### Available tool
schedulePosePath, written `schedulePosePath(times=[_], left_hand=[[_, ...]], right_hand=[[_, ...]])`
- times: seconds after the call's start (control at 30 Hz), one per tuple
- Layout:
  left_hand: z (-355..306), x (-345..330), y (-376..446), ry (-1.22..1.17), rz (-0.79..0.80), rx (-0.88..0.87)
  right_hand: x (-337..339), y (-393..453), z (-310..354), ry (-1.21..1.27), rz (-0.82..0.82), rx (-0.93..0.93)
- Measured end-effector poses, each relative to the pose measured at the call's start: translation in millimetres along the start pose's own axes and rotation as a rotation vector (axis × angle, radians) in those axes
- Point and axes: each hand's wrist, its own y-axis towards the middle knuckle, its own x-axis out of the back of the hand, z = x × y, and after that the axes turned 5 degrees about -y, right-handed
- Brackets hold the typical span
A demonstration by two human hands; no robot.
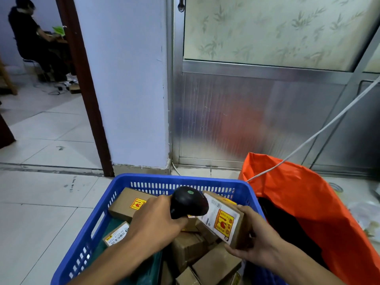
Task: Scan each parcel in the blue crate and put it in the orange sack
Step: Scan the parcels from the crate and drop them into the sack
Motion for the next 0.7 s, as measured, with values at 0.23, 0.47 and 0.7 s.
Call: schedulePosePath(times=[0.23,0.47,0.7], left_hand=[[18.4,-2.1,0.0,-0.075,-0.050,0.048],[20.6,-14.3,4.3,-0.115,-0.009,-0.009],[10.9,-21.8,5.9,-0.050,0.013,-0.049]], right_hand=[[11.7,-1.6,11.9,0.134,0.037,0.049],[13.0,-1.3,13.4,0.132,0.038,0.060],[3.6,-1.4,8.8,0.084,0.049,0.063]])
